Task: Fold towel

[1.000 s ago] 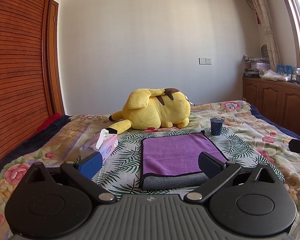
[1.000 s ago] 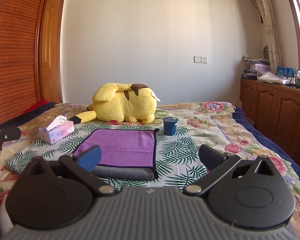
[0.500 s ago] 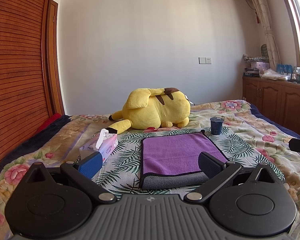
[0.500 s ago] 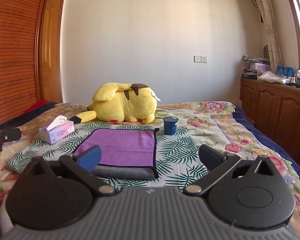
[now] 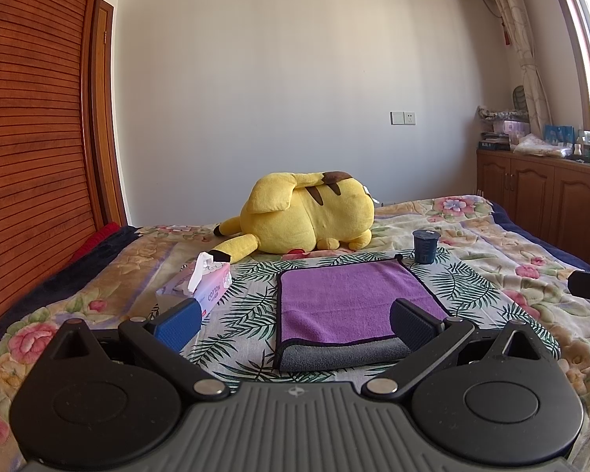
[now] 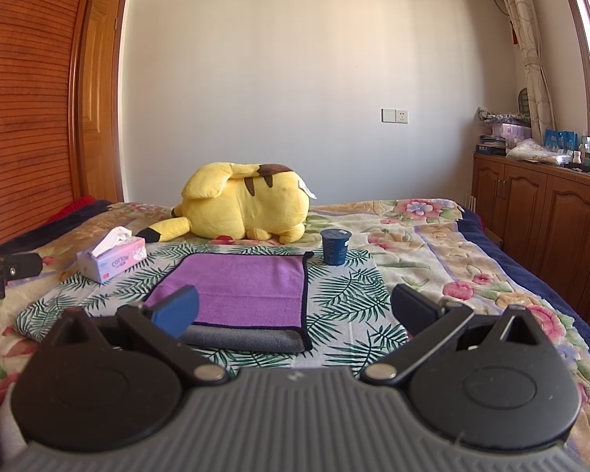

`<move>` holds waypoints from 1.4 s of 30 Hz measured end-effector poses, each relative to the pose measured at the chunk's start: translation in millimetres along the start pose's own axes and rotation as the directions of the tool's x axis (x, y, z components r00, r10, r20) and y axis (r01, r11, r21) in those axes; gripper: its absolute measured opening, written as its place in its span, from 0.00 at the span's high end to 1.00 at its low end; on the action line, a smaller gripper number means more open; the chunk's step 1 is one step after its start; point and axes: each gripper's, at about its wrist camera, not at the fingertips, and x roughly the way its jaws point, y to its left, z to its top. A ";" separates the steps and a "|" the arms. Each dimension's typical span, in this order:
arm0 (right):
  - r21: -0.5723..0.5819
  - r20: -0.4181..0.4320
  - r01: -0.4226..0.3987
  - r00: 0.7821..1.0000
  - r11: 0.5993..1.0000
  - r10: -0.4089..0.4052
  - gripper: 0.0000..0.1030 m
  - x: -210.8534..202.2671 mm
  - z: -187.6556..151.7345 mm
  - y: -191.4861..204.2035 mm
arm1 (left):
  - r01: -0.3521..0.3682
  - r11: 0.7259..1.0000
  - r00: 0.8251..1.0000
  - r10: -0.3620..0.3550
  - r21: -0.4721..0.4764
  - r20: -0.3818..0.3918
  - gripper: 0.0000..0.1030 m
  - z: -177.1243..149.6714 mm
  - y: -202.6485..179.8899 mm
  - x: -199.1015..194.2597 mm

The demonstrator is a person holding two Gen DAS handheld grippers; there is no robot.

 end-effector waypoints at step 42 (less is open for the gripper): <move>0.012 -0.145 -0.130 0.981 0.991 0.130 0.00 67.3 4.5 16.6 | 0.031 0.998 0.994 -0.026 0.047 -0.109 0.16 3.6 -3.5 50.9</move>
